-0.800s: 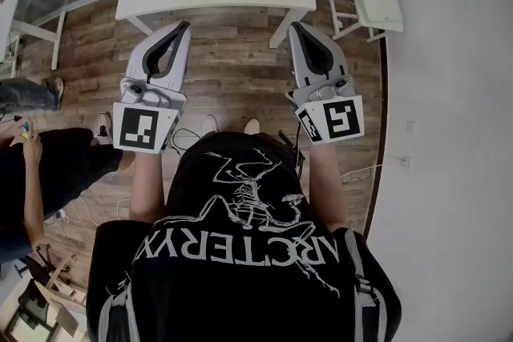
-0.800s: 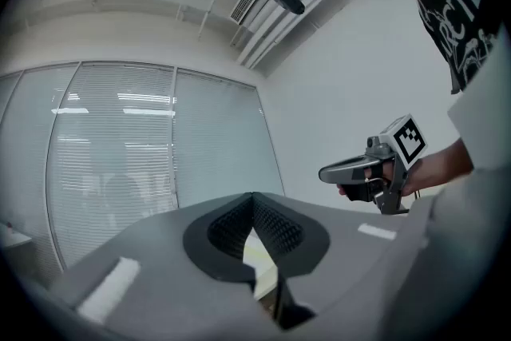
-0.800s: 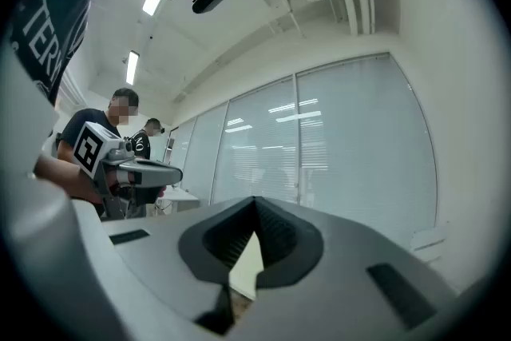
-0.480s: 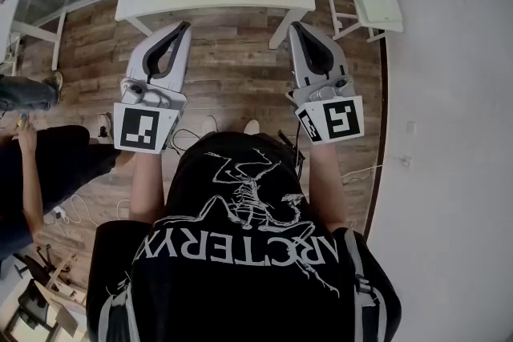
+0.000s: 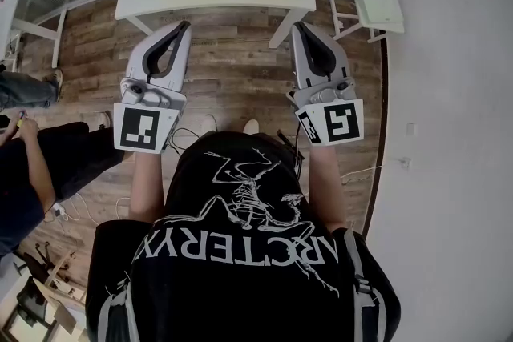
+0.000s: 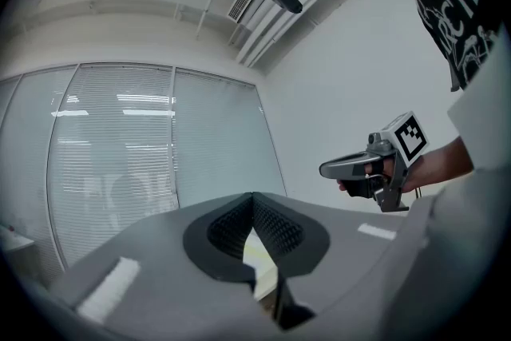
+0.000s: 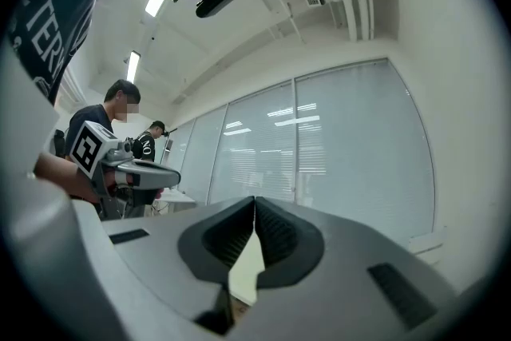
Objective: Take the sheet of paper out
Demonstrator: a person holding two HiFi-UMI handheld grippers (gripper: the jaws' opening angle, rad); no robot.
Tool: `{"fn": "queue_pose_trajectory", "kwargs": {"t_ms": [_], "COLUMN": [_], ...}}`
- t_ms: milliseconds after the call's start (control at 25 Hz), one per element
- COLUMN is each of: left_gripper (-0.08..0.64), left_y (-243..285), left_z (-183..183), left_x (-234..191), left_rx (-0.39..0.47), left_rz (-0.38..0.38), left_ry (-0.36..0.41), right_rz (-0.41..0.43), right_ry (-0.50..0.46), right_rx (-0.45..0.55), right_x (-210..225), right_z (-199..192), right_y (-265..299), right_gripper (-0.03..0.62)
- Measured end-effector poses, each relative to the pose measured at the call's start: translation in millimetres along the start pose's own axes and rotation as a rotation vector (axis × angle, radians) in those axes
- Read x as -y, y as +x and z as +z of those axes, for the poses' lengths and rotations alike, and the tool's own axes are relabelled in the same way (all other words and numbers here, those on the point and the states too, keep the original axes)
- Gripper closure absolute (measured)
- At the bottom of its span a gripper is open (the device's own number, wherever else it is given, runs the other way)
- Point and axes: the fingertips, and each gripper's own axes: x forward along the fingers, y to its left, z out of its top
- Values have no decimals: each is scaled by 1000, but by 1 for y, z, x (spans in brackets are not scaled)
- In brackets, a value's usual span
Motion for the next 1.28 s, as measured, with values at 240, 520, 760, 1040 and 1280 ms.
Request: {"fn": "queue_pose_trajectory", "kwargs": {"t_ms": [240,520,760,1040,1280], "left_gripper": [549,549,549,549,549], "left_y": [4,19,41,88,152], "left_z": [-1,1,2,-25,-35], "left_x": [1,12,27,-1,-74], "left_rx": [-8,-23,5,-23,21], "left_rz": [8,35,55,32,-9], "left_ry": [-2,1,5,-26,-42], "right_rz": [8,29,52,53,24], "right_ry": [6,19,29,37,21], "right_rx": [-9,-11,-19,-48,-66], "right_x": [3,21,45,69,93], "right_z": [-3,-9,-25,-49,-60], "right_y": [1,-3,-7,41,128], "right_gripper": [580,580,580,580,580]}}
